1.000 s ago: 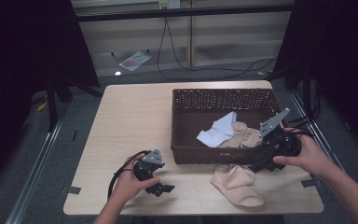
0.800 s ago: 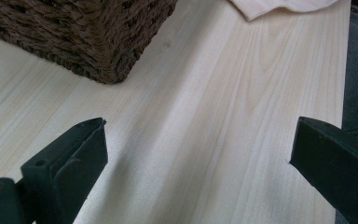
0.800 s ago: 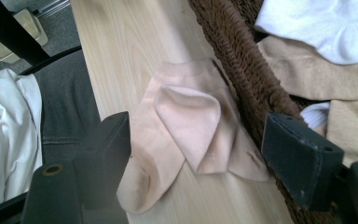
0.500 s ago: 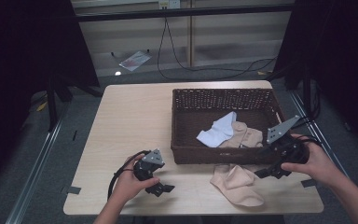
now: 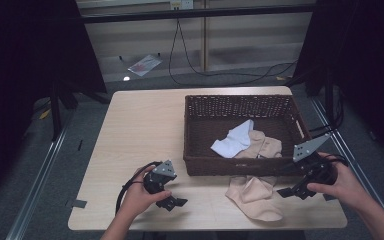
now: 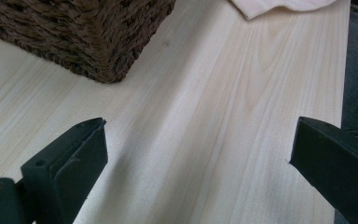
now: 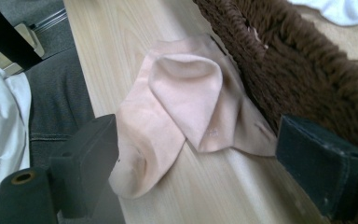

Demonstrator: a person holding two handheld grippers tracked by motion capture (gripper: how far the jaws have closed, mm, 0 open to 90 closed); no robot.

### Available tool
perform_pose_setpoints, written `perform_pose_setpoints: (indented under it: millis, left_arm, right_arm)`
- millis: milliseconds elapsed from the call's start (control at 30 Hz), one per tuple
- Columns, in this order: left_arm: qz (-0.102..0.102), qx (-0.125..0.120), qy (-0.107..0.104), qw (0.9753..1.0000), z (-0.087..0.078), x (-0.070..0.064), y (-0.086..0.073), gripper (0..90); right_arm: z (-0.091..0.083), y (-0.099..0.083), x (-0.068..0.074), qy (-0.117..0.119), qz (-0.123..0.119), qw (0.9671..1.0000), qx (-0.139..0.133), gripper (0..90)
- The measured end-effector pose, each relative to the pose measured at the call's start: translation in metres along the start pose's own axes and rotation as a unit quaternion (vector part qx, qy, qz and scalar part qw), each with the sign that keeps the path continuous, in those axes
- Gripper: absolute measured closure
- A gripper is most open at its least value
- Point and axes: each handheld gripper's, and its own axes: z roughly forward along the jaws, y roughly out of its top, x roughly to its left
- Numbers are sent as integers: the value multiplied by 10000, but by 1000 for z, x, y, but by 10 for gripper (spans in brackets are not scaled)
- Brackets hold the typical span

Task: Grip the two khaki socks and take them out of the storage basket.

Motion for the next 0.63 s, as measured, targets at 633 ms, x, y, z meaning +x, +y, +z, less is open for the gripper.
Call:
perform_pose_setpoints:
  millis: [633]
  left_arm:
    - [85, 56, 0, 9999, 1, 1, 0, 35]
  right_arm:
    - [22, -32, 3, -34, 121, 9998, -150, 95]
